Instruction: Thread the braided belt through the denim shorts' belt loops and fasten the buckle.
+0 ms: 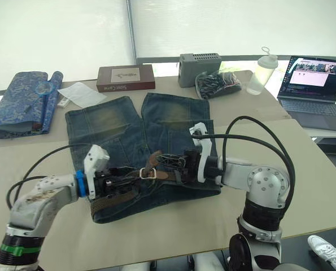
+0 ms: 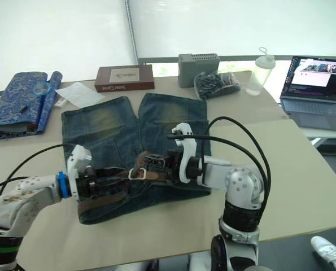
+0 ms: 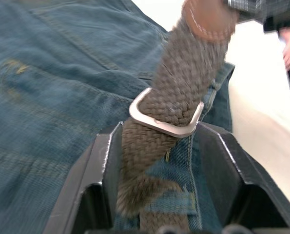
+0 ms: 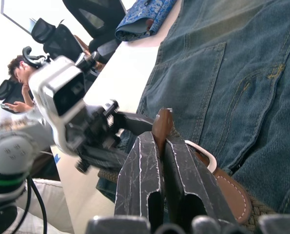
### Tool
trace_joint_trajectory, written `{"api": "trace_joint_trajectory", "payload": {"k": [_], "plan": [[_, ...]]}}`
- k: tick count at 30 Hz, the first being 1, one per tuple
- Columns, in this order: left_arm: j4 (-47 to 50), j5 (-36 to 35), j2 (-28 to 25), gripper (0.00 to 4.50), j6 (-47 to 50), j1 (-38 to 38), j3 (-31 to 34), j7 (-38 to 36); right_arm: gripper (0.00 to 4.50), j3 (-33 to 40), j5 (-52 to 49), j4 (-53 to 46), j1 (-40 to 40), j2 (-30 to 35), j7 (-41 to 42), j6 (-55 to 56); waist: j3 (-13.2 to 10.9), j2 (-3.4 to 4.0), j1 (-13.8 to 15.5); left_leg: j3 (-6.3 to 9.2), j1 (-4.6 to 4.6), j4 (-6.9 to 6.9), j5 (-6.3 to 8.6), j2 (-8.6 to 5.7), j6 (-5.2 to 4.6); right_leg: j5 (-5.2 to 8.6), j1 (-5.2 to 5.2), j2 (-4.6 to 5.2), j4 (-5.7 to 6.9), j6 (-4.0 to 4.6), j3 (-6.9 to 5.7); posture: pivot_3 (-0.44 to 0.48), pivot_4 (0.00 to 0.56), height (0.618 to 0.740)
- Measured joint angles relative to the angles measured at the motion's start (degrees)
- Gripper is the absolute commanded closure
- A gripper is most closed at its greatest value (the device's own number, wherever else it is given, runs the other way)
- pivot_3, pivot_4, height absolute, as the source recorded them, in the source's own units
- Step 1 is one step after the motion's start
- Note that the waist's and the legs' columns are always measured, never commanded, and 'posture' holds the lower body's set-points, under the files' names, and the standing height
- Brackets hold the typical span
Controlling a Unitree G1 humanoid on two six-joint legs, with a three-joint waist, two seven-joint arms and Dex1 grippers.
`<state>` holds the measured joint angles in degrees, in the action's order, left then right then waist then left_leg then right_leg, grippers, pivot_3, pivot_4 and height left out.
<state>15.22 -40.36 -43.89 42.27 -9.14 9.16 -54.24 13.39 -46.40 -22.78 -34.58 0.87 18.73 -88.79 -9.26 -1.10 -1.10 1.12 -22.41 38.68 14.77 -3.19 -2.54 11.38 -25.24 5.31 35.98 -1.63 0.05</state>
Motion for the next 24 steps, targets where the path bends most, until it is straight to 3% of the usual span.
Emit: {"api": "trace_joint_trajectory", "payload": {"k": [4,5,24], "plan": [[0.0,-0.3,-0.3,4.18,0.5,-0.1,-0.2,-0.2,4.5,-1.2,0.0,0.0,0.1,0.7,0.2,0.8,0.0,0.0,0.1,-0.01,0.0,0.01,0.0,-0.01,0.0,0.0,0.03,0.02,-0.02,0.0,0.0,0.0,0.15,0.74],[0.1,-0.3,-0.3,4.38,0.7,-0.5,-0.5,-0.1,4.5,-1.6,0.0,0.0,0.2,0.9,0.4,1.0,0.0,0.0,0.1,0.0,0.0,0.01,0.0,-0.01,0.0,0.0,0.03,0.01,-0.02,0.0,0.0,0.0,0.15,0.74],[0.3,7.4,0.9,4.38,0.5,-5.8,-11.3,2.2,4.5,-3.8,-2.2,-0.5,1.4,2.0,0.7,2.6,0.0,0.0,0.1,-0.01,0.0,0.0,0.0,-0.01,0.0,0.0,0.02,0.01,-0.01,0.0,0.02,0.0,0.15,0.74]]}}
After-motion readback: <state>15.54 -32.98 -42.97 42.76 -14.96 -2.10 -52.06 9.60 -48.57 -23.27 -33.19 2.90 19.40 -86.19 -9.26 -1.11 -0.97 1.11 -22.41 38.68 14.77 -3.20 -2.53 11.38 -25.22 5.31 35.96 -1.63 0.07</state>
